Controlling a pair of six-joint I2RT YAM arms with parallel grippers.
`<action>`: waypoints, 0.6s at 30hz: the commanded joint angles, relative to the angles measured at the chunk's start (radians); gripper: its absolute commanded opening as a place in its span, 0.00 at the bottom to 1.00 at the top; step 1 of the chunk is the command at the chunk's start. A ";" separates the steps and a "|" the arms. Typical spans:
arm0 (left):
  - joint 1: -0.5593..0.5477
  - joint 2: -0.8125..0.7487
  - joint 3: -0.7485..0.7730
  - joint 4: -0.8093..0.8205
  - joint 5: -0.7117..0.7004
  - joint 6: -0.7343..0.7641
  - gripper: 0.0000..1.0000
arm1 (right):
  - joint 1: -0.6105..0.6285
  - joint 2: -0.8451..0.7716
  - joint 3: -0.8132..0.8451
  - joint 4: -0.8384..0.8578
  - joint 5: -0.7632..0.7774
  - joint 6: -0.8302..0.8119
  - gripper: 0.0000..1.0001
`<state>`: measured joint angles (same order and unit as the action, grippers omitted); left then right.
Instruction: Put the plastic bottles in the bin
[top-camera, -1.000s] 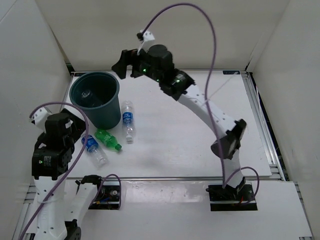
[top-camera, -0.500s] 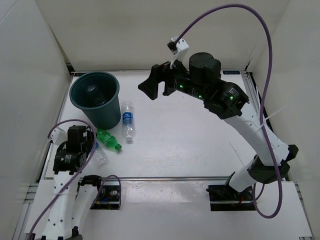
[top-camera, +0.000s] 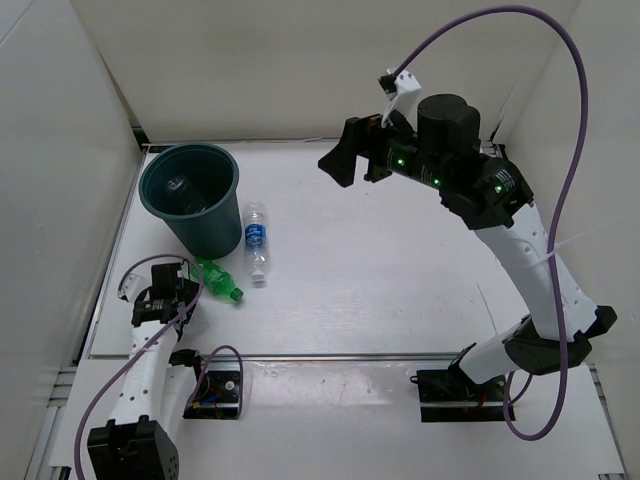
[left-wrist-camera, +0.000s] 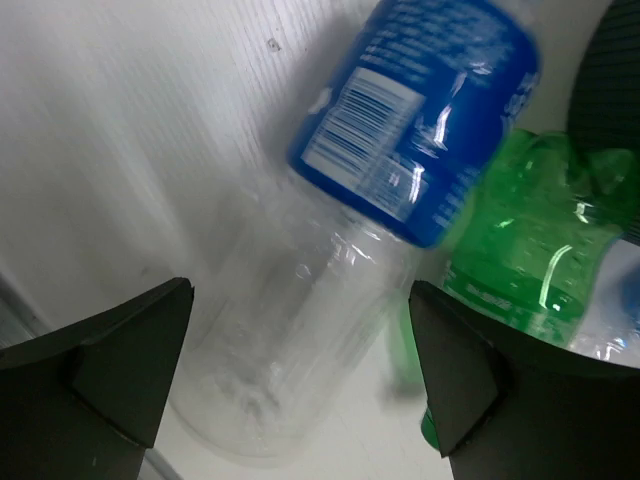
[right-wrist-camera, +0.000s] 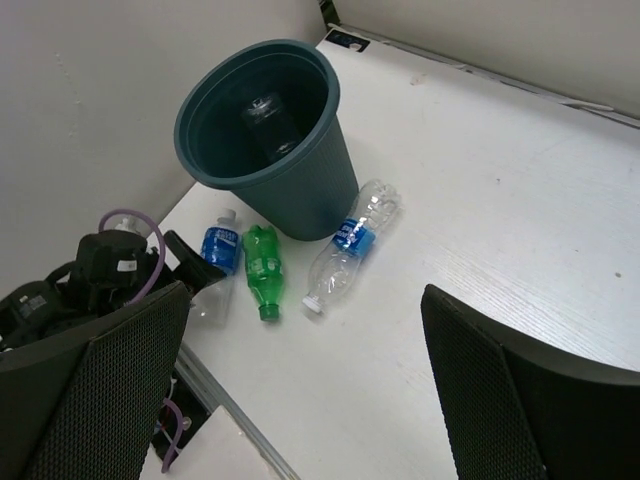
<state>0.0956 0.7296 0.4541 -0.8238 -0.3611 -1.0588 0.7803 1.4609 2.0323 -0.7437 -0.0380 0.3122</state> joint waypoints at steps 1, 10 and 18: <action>0.076 0.008 -0.074 0.190 0.124 0.083 1.00 | -0.021 -0.030 -0.006 0.001 -0.043 0.004 1.00; 0.174 0.031 -0.082 0.177 0.220 0.054 0.54 | -0.021 -0.030 0.006 -0.009 -0.033 -0.005 1.00; 0.174 -0.205 0.374 -0.205 0.039 -0.093 0.53 | -0.021 -0.021 0.006 -0.019 -0.045 -0.005 1.00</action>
<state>0.2649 0.5716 0.6258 -0.9005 -0.2153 -1.1023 0.7597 1.4517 2.0315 -0.7666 -0.0612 0.3138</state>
